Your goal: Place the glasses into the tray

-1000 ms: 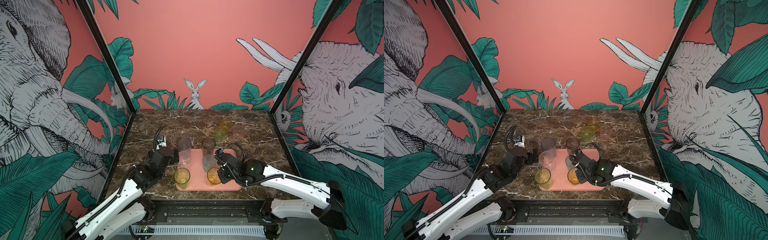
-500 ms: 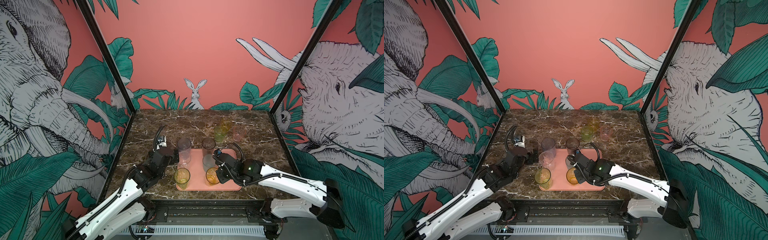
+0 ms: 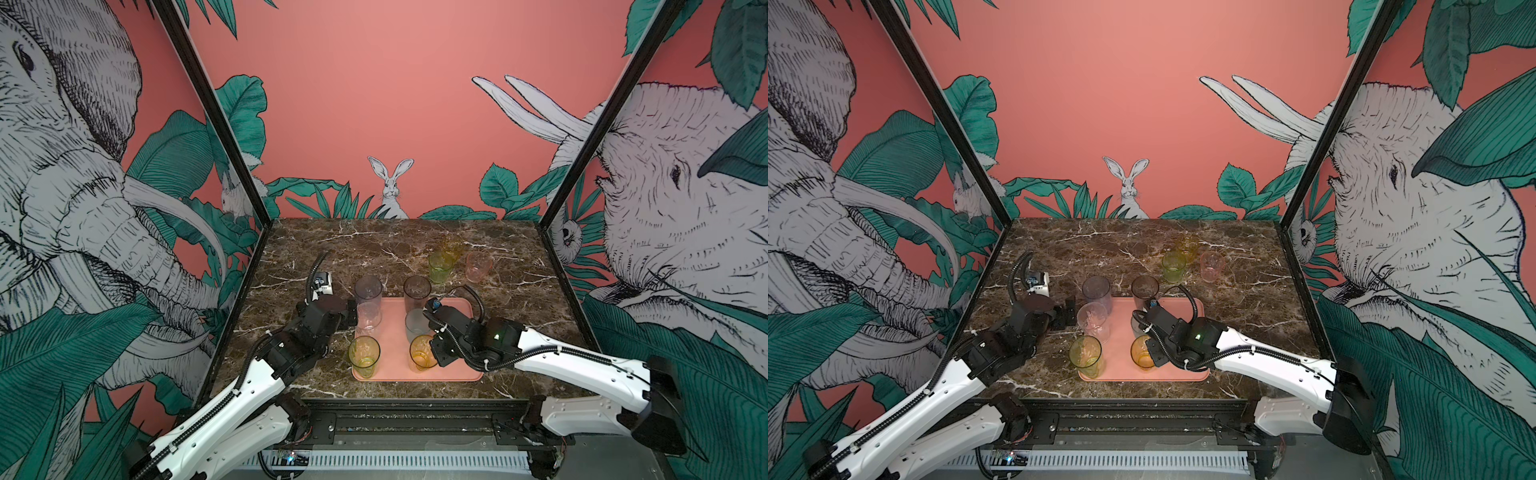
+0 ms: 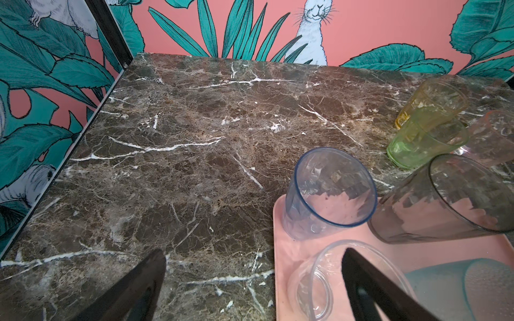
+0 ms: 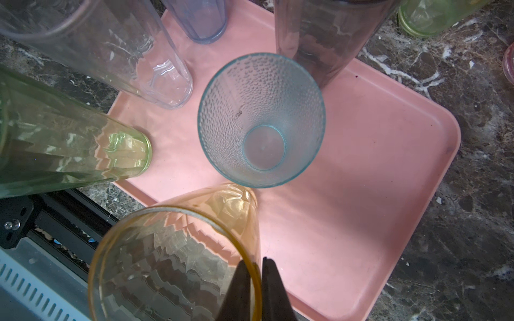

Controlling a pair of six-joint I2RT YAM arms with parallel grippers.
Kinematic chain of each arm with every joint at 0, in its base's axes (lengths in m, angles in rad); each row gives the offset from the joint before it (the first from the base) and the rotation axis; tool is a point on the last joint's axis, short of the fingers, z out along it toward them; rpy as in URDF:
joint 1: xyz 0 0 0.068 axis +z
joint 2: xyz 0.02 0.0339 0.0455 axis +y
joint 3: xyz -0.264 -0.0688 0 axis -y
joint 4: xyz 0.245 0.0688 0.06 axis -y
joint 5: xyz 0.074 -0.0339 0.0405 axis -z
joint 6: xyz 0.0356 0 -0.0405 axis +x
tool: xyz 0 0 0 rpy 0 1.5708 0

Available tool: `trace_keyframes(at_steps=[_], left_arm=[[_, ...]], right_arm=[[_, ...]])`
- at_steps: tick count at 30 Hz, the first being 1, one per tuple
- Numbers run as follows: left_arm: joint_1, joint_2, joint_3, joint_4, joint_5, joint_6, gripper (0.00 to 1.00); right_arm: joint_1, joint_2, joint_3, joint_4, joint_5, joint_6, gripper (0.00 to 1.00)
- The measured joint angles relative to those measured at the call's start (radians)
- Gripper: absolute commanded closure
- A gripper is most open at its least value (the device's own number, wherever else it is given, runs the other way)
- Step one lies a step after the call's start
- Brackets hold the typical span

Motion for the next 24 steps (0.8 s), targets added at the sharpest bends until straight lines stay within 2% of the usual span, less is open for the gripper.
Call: trace_keyframes(at_steps=[7, 17, 24], left_arm=[[0.0, -0.004, -0.004, 0.0, -0.001, -0.006, 0.01], [0.0, -0.004, -0.005, 0.0, -0.001, -0.006, 0.01], [0.0, -0.004, -0.005, 0.0, -0.001, -0.006, 0.01]], right_arm=[[0.0, 0.005, 0.016, 0.003, 0.001, 0.002, 0.8], [0.001, 0.004, 0.027, -0.006, 0.013, 0.001, 0.65], [0.001, -0.002, 0.092, -0.04, 0.041, -0.022, 0.59]])
